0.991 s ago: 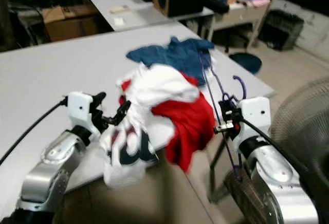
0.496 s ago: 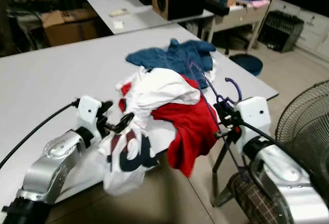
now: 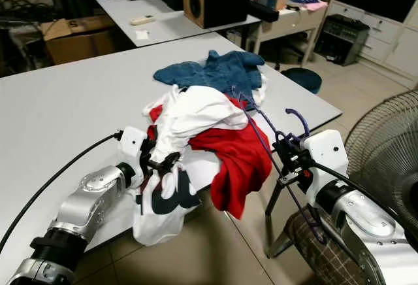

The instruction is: Hang hanger

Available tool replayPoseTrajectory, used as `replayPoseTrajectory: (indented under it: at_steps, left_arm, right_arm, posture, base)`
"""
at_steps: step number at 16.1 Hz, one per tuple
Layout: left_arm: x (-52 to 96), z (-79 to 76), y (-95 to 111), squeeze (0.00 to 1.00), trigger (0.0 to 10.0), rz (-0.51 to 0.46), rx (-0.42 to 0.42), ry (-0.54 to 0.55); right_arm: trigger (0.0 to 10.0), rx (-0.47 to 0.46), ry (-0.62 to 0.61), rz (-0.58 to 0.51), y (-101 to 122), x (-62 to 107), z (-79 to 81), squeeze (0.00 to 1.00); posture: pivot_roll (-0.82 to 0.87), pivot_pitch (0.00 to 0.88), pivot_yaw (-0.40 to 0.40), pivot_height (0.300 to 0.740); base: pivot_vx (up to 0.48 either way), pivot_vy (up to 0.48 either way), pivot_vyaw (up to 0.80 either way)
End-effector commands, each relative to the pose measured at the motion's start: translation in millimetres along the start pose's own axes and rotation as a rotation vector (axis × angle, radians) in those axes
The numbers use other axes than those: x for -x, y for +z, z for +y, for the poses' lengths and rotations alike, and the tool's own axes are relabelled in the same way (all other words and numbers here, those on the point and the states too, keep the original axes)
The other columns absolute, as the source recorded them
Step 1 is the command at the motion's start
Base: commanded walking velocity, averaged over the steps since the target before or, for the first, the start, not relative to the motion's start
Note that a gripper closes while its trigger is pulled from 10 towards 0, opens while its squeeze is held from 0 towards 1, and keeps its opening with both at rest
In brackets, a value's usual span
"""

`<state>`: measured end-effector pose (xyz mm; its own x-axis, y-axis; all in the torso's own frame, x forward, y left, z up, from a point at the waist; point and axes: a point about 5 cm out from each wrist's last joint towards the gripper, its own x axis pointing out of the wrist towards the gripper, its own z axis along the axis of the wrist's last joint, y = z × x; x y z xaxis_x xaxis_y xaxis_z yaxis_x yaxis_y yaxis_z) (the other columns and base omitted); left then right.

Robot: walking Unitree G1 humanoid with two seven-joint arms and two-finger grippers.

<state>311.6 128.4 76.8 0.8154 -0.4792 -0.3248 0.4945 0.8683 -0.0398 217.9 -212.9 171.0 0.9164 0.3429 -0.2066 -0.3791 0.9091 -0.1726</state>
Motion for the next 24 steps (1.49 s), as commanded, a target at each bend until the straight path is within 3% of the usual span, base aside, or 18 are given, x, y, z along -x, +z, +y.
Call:
replayPoseTrajectory:
  at_steps: [1, 6, 24]
  left_arm:
    - [-2.0, 2.6, 4, 0.0, 0.0, -0.007, -0.023, 0.011]
    - [-2.5, 4.2, 8, 0.0, 0.0, -0.073, 0.026, -0.01]
    - [9.8, 11.5, 13, 0.0, 0.0, -0.101, 0.086, -0.086]
  right_arm:
    - [10.0, 0.015, 0.004, -0.016, 6, 2.6, -0.7, 0.0]
    - [10.0, 0.04, 0.026, -0.017, 6, 6.0, 1.2, 0.0]
    - [10.0, 0.02, 0.033, -0.052, 4, 2.0, 8.8, 0.0]
  posture:
    - [-0.1, 0.01, 0.025, 0.74]
    - [-0.1, 0.012, 0.025, 0.74]
    - [-0.06, 0.013, 0.045, 0.74]
  base:
    - [0.0, 0.0, 0.0]
    - [0.0, 0.0, 0.0]
    - [0.0, 0.0, 0.0]
